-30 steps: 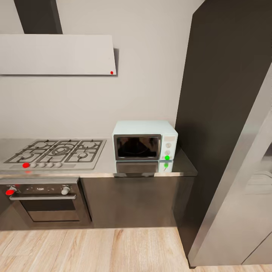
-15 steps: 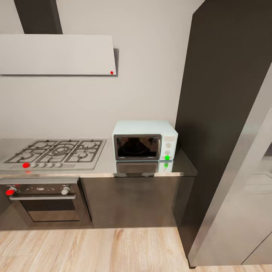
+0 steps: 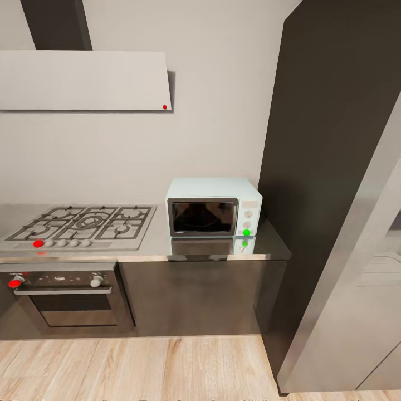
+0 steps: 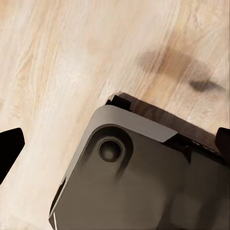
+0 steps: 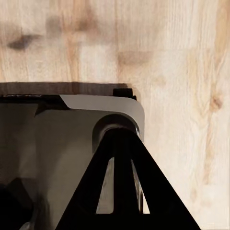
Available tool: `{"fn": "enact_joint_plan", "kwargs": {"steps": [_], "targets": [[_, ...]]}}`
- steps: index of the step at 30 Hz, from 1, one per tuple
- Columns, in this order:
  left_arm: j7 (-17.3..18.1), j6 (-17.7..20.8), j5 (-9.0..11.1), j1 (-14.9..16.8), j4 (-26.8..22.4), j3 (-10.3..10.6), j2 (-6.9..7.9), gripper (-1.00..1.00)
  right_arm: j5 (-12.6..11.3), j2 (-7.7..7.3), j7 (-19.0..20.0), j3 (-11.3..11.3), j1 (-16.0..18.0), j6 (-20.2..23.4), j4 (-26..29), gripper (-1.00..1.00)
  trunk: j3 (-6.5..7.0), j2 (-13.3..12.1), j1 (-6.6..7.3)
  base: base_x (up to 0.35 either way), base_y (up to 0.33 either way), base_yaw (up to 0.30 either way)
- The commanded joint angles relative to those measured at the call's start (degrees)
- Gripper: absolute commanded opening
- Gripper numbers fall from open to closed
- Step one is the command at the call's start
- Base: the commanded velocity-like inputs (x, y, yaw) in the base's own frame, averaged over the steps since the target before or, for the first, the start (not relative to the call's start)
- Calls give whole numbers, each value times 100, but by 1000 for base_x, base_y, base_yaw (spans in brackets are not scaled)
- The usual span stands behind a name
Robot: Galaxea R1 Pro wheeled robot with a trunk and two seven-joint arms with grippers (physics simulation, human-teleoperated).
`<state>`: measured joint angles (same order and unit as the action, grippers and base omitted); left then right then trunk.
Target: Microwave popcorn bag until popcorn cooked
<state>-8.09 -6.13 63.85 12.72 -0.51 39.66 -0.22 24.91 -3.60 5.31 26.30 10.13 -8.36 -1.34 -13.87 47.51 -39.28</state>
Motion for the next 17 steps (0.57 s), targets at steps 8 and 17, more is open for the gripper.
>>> {"fn": "enact_joint_plan", "kwargs": {"steps": [8,17], "targets": [[-26,-19,-4,2,-11,60,31,100,40,238,14,29,6,-7,-33,-100,-8,6,-1,0,0,0],[-26,-19,-5,2,-11,60,31,100,1,56,-1,49,6,-1,-50,-100,-8,6,-1,0,0,0]]}}
